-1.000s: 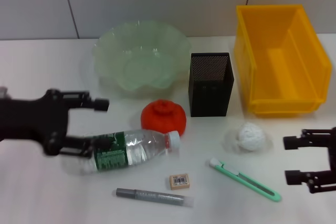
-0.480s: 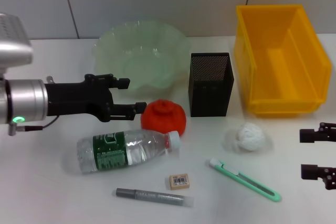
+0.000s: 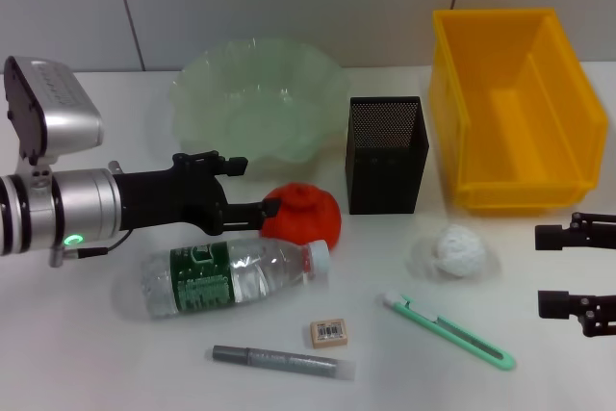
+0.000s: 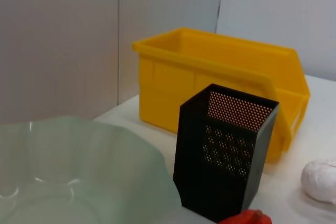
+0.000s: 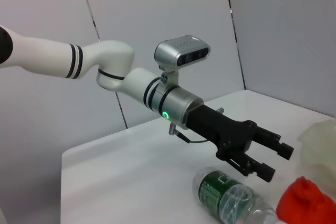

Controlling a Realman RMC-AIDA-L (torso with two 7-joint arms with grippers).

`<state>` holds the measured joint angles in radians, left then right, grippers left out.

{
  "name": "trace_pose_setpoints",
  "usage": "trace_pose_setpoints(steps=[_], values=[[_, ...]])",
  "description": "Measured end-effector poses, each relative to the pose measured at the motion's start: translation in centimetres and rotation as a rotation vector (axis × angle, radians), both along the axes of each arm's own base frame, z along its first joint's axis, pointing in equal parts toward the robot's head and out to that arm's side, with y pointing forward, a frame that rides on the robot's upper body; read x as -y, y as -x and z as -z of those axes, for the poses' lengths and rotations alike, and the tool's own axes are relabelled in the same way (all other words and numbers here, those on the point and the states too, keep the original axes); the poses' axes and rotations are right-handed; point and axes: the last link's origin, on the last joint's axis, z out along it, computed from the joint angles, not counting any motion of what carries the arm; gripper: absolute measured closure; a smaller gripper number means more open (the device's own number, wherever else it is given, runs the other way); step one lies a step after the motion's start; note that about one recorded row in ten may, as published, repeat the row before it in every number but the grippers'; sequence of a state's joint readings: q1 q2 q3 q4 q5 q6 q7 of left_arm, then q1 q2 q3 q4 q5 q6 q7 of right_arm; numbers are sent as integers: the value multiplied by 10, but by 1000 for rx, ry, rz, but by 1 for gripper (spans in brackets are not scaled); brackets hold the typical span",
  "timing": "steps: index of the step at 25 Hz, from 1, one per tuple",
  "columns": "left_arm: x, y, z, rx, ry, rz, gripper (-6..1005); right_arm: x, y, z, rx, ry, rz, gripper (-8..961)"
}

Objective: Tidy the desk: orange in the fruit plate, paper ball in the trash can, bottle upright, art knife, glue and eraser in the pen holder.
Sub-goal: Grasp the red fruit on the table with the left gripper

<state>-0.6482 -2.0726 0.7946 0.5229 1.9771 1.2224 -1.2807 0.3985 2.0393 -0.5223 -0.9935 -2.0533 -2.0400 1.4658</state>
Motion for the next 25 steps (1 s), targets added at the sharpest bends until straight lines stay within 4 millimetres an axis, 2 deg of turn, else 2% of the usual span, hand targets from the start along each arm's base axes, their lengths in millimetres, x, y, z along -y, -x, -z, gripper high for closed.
trace_pose_setpoints(steps=[15, 25], values=[[-3, -12, 32, 3, -7, 52, 187, -3, 1, -3, 2, 10, 19, 173], [-6, -13, 45, -35, -33, 62, 187, -2, 0, -3, 6, 10, 28, 172]])
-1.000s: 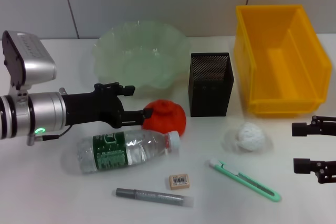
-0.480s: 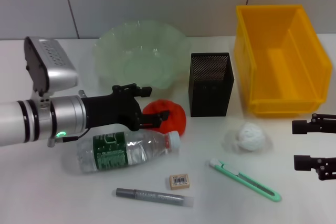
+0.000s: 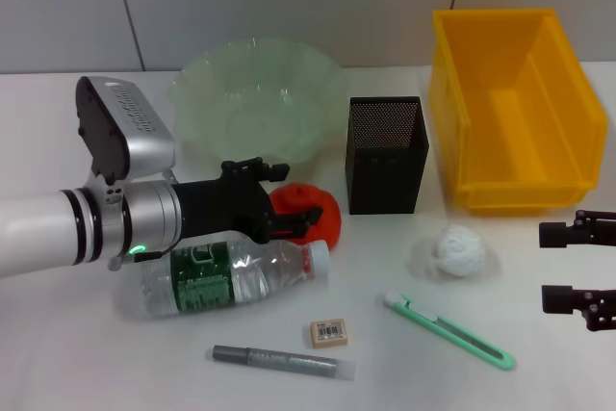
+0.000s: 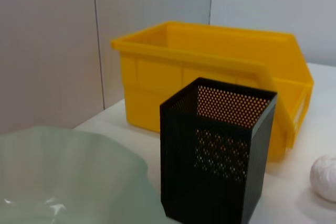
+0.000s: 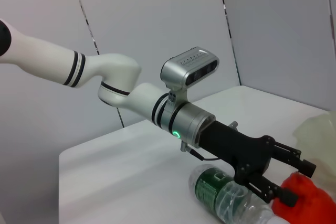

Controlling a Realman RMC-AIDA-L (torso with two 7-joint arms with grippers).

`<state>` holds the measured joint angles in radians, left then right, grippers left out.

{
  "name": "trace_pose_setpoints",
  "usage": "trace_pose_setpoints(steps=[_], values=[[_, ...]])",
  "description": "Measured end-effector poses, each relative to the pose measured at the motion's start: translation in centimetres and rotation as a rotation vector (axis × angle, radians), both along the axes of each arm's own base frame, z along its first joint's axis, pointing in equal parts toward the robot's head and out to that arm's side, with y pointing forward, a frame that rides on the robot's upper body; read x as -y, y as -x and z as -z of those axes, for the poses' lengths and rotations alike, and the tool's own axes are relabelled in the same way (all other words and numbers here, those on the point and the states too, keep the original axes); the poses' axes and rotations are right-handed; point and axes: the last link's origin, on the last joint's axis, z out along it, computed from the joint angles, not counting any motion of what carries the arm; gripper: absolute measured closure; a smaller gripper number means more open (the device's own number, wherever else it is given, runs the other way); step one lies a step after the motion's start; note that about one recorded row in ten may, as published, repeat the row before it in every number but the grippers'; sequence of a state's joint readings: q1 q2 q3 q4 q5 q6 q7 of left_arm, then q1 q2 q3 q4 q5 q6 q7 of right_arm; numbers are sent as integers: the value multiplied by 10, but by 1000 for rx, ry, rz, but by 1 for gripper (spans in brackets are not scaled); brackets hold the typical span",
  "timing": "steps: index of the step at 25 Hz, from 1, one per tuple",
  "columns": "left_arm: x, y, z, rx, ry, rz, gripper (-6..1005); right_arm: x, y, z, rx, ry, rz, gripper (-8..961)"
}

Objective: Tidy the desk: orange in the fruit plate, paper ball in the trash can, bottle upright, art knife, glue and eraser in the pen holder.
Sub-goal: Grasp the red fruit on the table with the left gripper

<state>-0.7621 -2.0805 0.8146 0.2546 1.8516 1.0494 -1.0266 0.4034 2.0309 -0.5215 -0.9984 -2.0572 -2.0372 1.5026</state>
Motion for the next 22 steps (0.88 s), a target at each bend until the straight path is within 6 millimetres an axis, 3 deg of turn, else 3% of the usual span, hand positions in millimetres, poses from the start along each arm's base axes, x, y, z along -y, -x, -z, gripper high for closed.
trace_pose_setpoints(steps=[11, 19, 22], values=[[1, 0, 4, -18, 3, 23, 190, 0, -1, 0, 1, 1, 16, 173], [2, -3, 4, 5, 7, 20, 607, 1, -2, 1, -3, 1, 23, 174], [1, -3, 3, 13, 2, 14, 693, 1, -2, 1, -4, 1, 23, 175]])
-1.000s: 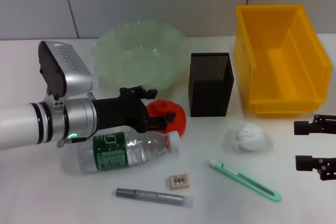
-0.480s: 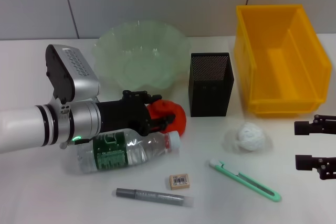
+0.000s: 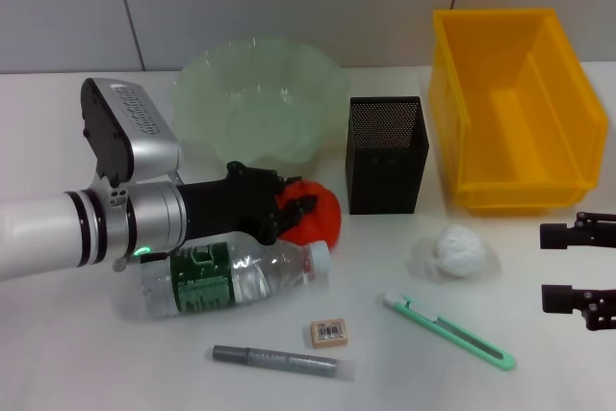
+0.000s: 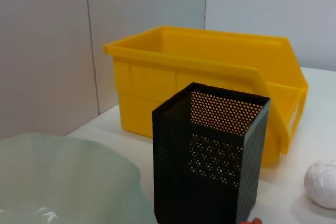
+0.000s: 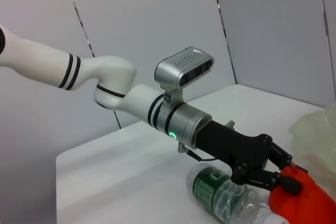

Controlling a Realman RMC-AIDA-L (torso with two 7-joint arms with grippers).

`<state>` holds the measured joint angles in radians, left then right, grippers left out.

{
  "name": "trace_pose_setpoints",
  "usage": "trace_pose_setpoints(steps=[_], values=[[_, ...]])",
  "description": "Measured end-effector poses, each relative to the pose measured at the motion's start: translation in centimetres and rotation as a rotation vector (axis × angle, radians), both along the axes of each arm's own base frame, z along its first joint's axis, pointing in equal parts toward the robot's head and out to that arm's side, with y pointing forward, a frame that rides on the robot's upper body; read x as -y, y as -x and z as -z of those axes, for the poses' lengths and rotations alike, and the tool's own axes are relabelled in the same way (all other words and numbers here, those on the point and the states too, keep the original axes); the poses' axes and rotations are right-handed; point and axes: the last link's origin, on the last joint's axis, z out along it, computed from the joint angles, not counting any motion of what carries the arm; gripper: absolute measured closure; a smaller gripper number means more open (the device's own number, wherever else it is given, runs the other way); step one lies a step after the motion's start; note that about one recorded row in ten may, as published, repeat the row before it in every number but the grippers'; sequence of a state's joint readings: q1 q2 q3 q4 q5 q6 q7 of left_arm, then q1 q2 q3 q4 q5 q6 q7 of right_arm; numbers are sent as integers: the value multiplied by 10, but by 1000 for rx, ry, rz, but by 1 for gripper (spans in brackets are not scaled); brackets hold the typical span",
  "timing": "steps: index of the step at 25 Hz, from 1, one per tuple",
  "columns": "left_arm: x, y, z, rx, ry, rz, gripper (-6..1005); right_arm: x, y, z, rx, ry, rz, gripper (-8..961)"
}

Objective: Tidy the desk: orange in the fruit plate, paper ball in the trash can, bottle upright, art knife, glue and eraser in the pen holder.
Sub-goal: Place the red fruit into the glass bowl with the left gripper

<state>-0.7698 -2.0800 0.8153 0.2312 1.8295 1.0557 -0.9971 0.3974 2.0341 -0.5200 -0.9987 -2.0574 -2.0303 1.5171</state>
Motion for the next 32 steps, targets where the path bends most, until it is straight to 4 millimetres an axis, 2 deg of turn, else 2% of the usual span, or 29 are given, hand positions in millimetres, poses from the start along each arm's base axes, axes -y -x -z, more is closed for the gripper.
trace_pose_setpoints(steps=[2, 6, 10, 14, 15, 16, 18, 21, 23, 24, 27, 29, 32], values=[[1, 0, -1, 11, 0, -5, 750, 0, 0, 0, 0, 0, 0, 175], [3, -7, -16, 96, 36, 0, 769, 0, 0, -1, -1, -5, 1, 176], [7, -10, -56, 180, 36, 6, 787, -1, 3, -4, 0, -13, 2, 177], [4, -15, -100, 210, -35, 3, 810, -2, 4, -5, -9, -21, -3, 177], [4, -15, -100, 210, -35, 3, 819, -2, 5, -6, -12, -24, -4, 177], [0, -19, -113, 226, -77, -1, 828, -2, 5, -6, -15, -25, -5, 177], [-14, -28, -124, 258, -139, -31, 846, -2, 6, -4, -21, -23, -8, 177], [-33, -34, -125, 261, -196, -79, 862, -2, 7, -3, -25, -22, -10, 177], [-52, -39, -116, 239, -241, -133, 873, -2, 8, -2, -25, -24, -13, 177], [-52, -39, -116, 239, -241, -133, 879, -2, 8, -1, -25, -24, -14, 178], [-72, -46, -96, 180, -273, -179, 924, -3, 8, 0, -25, -23, -14, 178], [-80, -51, -80, 119, -283, -192, 929, -2, 7, 0, -25, -22, -14, 178], [-83, -52, -72, 77, -294, -198, 937, -2, 7, 0, -26, -23, -10, 178]])
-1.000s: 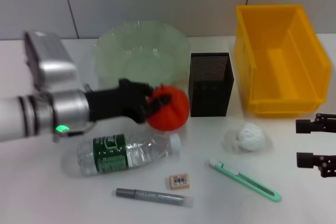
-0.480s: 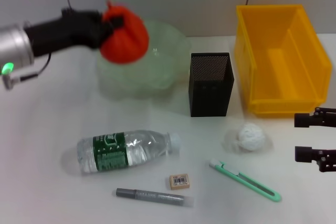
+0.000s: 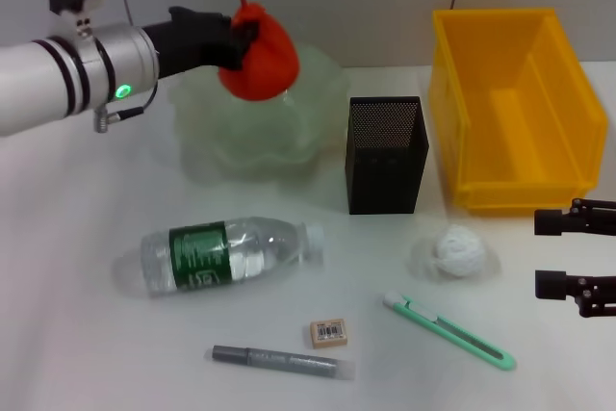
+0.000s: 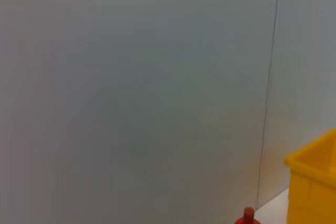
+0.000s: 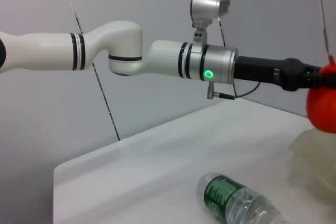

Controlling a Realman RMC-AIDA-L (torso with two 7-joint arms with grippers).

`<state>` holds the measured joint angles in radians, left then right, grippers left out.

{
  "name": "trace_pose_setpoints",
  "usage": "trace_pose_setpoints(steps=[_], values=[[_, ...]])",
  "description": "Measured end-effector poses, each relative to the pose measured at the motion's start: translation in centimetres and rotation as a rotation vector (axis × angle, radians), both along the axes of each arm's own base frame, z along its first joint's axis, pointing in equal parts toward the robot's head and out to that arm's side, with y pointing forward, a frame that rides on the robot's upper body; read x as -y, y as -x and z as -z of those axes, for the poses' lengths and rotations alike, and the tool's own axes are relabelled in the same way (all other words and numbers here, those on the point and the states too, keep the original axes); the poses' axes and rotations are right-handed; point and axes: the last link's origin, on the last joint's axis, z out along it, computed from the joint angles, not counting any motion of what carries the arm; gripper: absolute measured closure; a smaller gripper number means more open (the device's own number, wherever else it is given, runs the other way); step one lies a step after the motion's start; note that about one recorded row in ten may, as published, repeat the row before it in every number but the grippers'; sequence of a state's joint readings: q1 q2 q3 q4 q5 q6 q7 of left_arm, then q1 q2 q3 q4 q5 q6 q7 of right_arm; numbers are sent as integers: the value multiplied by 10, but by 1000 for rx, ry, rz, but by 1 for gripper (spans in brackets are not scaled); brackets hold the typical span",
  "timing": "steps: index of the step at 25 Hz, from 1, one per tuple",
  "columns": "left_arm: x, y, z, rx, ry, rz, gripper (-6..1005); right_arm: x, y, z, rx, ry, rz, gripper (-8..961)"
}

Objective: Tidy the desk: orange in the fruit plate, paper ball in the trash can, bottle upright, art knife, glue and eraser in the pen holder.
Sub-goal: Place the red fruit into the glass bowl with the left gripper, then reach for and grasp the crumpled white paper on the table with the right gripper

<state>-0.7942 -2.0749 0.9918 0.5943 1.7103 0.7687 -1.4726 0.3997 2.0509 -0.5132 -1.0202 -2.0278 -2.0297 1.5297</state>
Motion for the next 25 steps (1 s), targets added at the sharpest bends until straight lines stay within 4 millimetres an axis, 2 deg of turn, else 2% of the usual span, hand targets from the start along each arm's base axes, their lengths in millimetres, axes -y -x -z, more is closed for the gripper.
trace_pose_setpoints(steps=[5, 16, 20, 22, 24, 25], values=[[-1, 3, 8, -12, -12, -30, 911, -3, 0, 3, 3, 3, 7, 178], [-3, -2, 7, -9, -26, -17, 650, -6, 1, 7, -9, 9, 13, 178], [2, -5, 1, 29, -3, 21, 513, -6, 1, 7, -15, -4, 13, 178], [14, -7, -7, 81, 35, 78, 445, -6, 2, 6, -13, -13, 8, 178], [34, -7, -17, 128, 89, 159, 213, -10, 6, 4, 3, -20, 20, 178], [42, -6, -21, 142, 114, 190, 201, -10, 6, 4, 3, -20, 20, 177]])
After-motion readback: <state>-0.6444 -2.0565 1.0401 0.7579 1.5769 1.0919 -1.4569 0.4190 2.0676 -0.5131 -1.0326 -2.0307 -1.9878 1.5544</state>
